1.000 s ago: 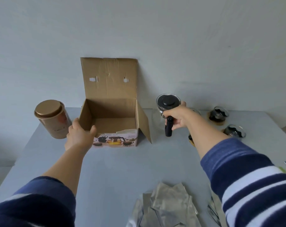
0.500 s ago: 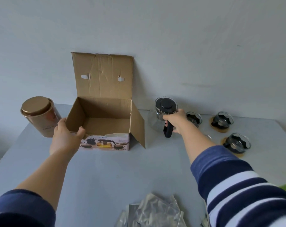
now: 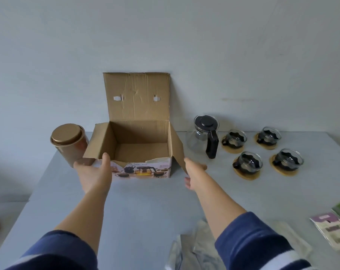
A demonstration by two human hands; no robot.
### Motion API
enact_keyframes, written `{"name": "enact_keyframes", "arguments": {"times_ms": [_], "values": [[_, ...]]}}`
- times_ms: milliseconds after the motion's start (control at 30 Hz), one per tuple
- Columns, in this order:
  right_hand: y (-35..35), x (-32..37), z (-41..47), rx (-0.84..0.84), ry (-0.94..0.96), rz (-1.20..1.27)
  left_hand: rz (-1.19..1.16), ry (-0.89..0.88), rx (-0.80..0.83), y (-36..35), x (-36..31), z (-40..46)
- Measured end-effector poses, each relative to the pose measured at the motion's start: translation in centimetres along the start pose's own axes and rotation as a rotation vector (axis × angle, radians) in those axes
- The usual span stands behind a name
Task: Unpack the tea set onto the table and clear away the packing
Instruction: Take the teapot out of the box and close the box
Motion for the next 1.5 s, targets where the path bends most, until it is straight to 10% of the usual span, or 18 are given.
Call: {"name": "enact_keyframes", "arguments": {"times_ms": [100, 367, 733, 1000, 1233, 1500], "values": [[-1.3, -2.1, -2.0, 0.203, -0.201, 0.302, 0.035, -0.05, 0.094, 1.3, -0.1, 0.2], [-1.7, -2.4, -5.8, 0.207, 0.008, 0.777, 0.236, -0.453, 0.253, 4.8, -0.3, 0.5], [-5.1, -2.3, -11.3, -0.17, 1.309, -0.611, 0.212, -0.381, 0.656, 4.3, 0.8, 2.0], [-6.9, 1.1, -8.6, -0.211, 1.139, -0.502, 0.256, -0.443, 0.614, 4.0, 1.5, 2.4], [-10.4, 8.2, -6.2, 0.195, 0.56, -0.22, 0.291, -0.494, 0.56, 3.8, 1.8, 2.6], [-9.9, 8.8, -8.3, 0.26, 0.715, -0.208, 0.286, -0.497, 0.57, 3.5, 1.1, 3.2]]}}
Point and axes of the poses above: each hand's wrist, its own z-axis towards the middle knuckle, its own y-axis out of the back of the hand, x = y × z, the point moved 3 cm from there along z, towards the middle knuckle, and after that the axes turned 1 degree about -x, right-handed, at the moved point
